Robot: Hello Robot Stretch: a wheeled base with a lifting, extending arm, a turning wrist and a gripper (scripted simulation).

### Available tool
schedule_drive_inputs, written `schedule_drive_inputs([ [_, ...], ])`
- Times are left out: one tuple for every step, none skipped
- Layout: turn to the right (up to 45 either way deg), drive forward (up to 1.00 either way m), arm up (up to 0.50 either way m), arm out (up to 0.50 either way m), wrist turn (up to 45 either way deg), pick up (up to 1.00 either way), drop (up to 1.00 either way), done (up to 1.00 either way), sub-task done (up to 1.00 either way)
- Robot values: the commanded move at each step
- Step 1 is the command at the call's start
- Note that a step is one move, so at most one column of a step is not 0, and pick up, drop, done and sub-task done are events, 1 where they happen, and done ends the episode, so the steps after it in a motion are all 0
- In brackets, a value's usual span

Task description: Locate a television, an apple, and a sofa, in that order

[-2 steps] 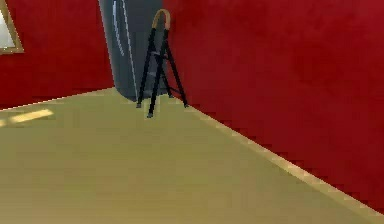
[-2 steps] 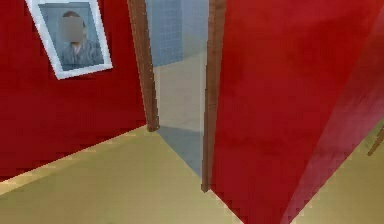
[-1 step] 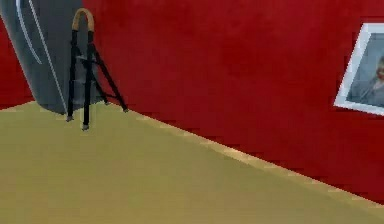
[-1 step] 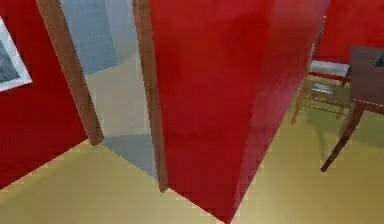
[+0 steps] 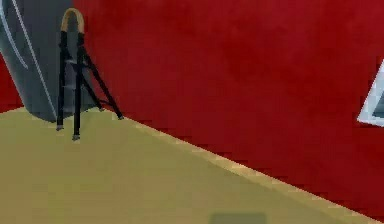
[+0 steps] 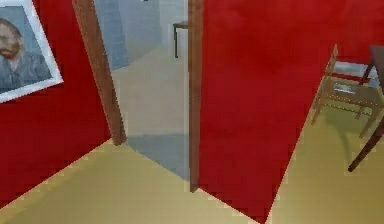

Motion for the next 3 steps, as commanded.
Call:
schedule_drive_inputs([
  [-45.0, 0.00, 0.00, 0.00, 0.0, 0.00, 0.00, 0.00, 0.00],
  [-39.0, 0.00, 0.00, 0.00, 0.0, 0.00, 0.00, 0.00, 0.00],
  [0.0, 0.25, 0.00, 0.00, 0.0, 0.00, 0.00, 0.00, 0.00],
])
